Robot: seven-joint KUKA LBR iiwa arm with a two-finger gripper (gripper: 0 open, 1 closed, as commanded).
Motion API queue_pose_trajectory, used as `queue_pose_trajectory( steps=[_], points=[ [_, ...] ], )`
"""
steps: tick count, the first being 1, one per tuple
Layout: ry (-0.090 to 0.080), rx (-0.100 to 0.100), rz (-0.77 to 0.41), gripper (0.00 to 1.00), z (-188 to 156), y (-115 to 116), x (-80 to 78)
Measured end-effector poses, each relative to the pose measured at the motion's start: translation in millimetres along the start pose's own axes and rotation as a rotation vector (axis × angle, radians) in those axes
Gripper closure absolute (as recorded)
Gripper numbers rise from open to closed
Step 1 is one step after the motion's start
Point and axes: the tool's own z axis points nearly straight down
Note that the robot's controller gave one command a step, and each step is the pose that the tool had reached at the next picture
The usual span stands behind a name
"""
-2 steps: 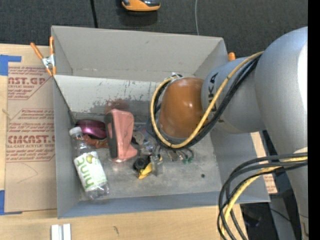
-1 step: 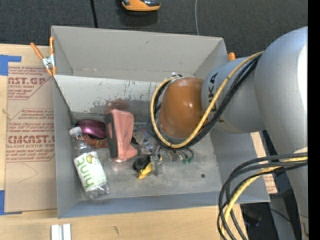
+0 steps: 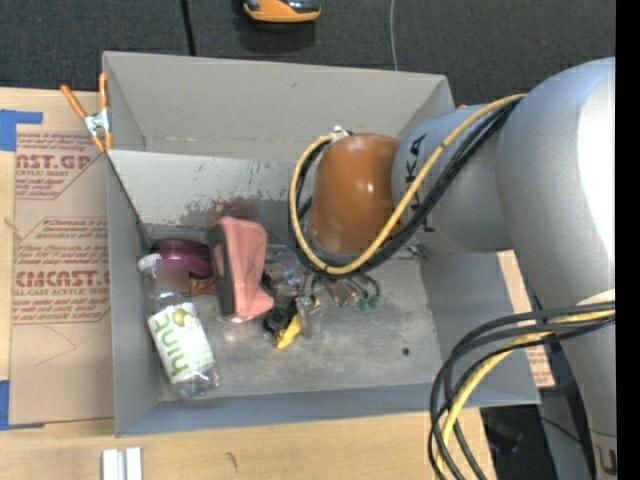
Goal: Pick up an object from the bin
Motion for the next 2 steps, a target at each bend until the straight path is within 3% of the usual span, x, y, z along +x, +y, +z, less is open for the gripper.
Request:
queue_pose_trajectory(
  steps=[1,2],
  points=[
    [-0.024,0.004,0.006,1.00,-11,3,-3.8],
    [-0.019,0.001,0.003,1.00,-53,0,-0.7]
  ],
)
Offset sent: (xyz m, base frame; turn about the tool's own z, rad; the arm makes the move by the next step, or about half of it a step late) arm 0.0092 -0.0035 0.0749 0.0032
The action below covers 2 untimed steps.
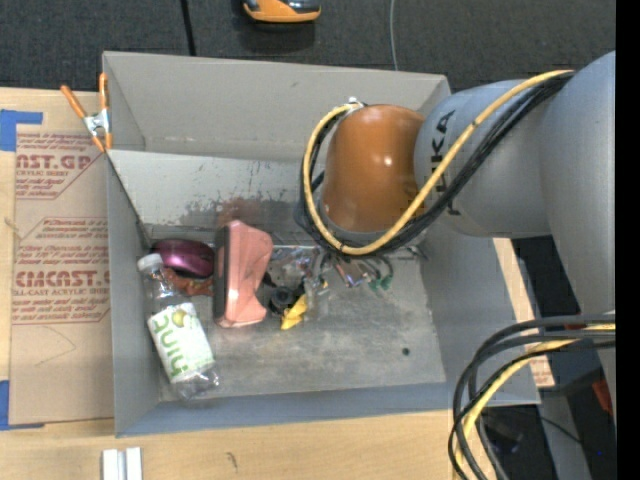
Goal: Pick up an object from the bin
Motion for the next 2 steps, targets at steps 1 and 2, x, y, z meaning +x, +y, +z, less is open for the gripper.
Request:
queue_pose_trajectory(
  steps=[1,2],
  points=[
    [-0.005,0.002,-0.016,1.00,-39,8,18.7],
    [-0.003,0.001,-0.029,1.00,-96,1,8.8]
  ],
)
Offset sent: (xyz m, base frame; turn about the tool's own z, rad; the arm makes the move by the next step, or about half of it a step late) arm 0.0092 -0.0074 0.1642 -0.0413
